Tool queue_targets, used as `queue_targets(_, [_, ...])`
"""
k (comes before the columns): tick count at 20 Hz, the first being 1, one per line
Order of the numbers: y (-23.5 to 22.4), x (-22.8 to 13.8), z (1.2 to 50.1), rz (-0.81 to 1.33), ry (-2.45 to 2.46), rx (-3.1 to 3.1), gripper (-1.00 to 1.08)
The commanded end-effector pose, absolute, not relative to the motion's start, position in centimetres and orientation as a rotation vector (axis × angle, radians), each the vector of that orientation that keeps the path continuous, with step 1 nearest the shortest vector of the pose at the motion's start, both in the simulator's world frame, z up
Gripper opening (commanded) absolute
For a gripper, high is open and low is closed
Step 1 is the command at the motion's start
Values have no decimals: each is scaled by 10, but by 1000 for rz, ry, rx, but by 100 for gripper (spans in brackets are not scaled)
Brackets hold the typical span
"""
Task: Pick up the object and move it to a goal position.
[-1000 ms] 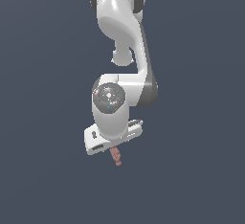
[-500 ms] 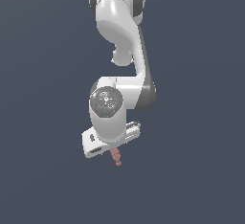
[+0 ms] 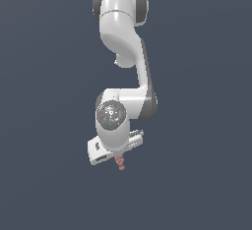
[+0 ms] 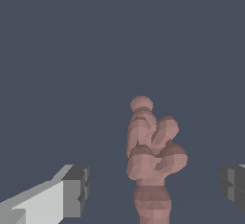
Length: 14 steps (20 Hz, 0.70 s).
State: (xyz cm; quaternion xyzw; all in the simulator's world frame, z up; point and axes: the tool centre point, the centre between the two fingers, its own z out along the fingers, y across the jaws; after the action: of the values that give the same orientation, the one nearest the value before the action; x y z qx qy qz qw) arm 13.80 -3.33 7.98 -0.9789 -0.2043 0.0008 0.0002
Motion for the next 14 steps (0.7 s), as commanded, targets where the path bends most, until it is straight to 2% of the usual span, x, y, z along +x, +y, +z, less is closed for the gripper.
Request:
queue_targets(1, [-33,138,74,0,-643,-3075,100])
queue_targets(2, [-33,138,73,0,-643,-3075,100])
queue_targets(3, [-33,138,73,0,-643,-3075,-100])
queue_targets(14, [-33,138,73,0,-643,-3075,-100])
